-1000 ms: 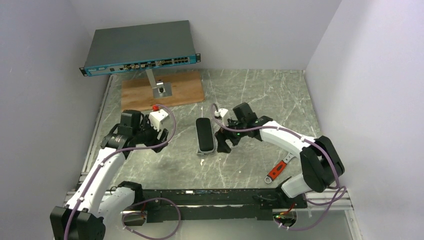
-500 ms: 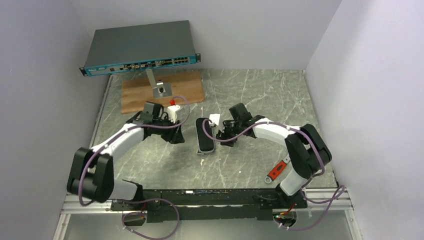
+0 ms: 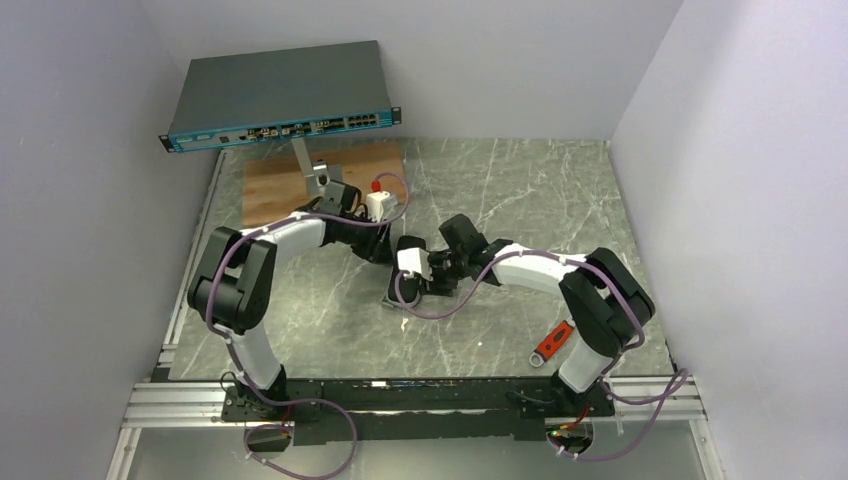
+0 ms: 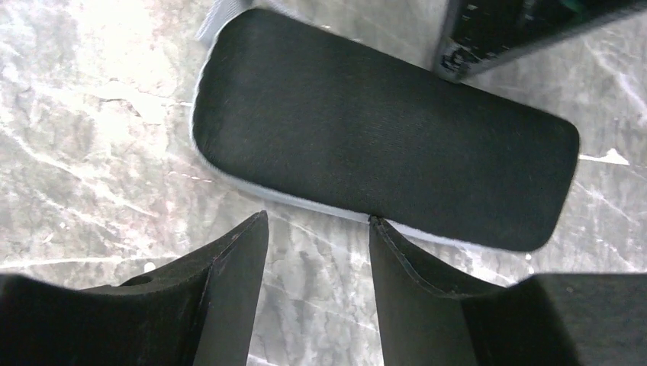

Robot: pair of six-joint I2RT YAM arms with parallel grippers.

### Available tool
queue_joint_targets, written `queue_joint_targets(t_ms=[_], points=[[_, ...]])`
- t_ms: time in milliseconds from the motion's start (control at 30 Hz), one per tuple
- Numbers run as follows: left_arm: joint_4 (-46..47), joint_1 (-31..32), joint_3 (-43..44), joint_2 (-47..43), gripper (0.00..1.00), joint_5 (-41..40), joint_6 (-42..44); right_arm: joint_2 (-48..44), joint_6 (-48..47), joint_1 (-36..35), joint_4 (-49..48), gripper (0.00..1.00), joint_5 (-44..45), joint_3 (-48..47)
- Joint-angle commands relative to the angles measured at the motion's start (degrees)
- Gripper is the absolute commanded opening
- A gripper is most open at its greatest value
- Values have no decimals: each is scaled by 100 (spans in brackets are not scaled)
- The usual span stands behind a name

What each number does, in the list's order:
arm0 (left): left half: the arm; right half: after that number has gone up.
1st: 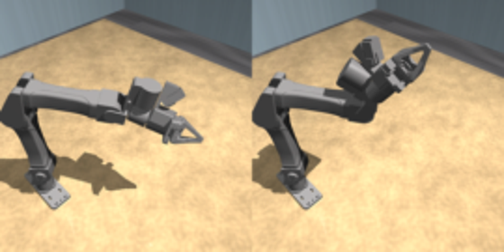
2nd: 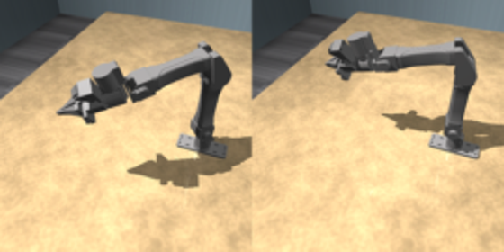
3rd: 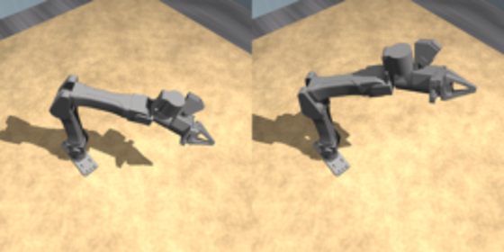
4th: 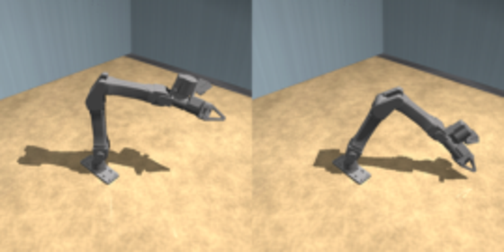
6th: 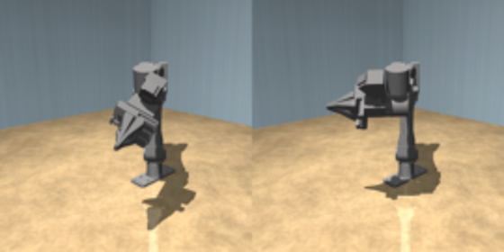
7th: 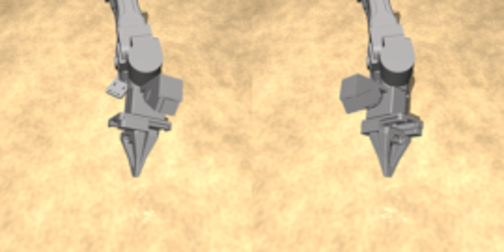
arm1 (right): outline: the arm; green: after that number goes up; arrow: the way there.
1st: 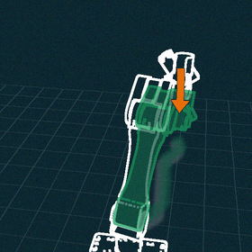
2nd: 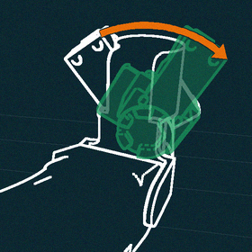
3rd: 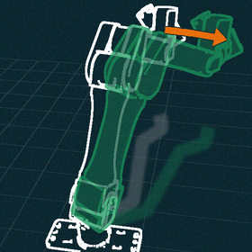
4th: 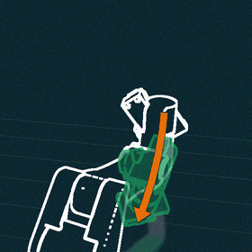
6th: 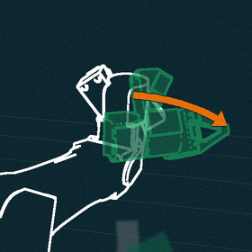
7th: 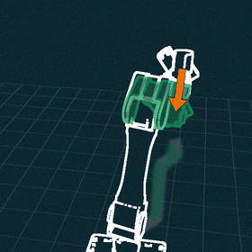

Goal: Open the umbrella

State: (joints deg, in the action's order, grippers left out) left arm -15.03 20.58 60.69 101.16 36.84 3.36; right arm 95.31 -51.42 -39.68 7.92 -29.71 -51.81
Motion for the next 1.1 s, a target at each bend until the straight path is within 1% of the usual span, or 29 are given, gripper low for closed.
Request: queue_joint_targets(t_ms=[0,133,300,367,400,500,567,633,700,767,833,900,1000,1067], points=[[234,260,351,186,46,448,3,-53,-238,-217,-232,54,-393,23],[265,429,383,294,45,604,-33,-191,-13,-410,-210,54,-428,171],[263,508,351,299,46,657,-30,-743,150,-600,-32,55,-518,599],[279,409,249,148,50,610,-35,-995,236,-601,72,56,-525,689],[475,295,103,-66,52,651,-109,-1114,246,-586,155,57,-507,685],[1083,-167,-470,-807,65,870,-289,-1466,168,-404,453,60,-596,556],[1318,-417,-859,-1433,74,824,-38,-1586,0,-250,762,63,-716,359],[1452,-616,-1278,-2100,81,876,463,-1560,-230,-15,1069,68,-873,85],[1282,-713,-1662,-2794,83,952,1408,-1367,-549,227,1385,74,-1001,-270],[791,-722,-1991,-3396,83,1018,2679,-1021,-1123,420,1878,81,-1059,-647],[81,-722,-2225,-3819,82,1229,4023,-655,-1565,564,2358,87,-1148,-1040],[-602,-711,-2427,-4095,80,1534,5080,-296,-1967,646,2740,91,-1196,-1397],[-847,-445,-2690,-4201,76,1375,5539,171,-2505,726,3220,93,-1265,-1854],[-958,-109,-2749,-4098,70,1159,5859,434,-2794,800,3553,94,-1353,-2104]])
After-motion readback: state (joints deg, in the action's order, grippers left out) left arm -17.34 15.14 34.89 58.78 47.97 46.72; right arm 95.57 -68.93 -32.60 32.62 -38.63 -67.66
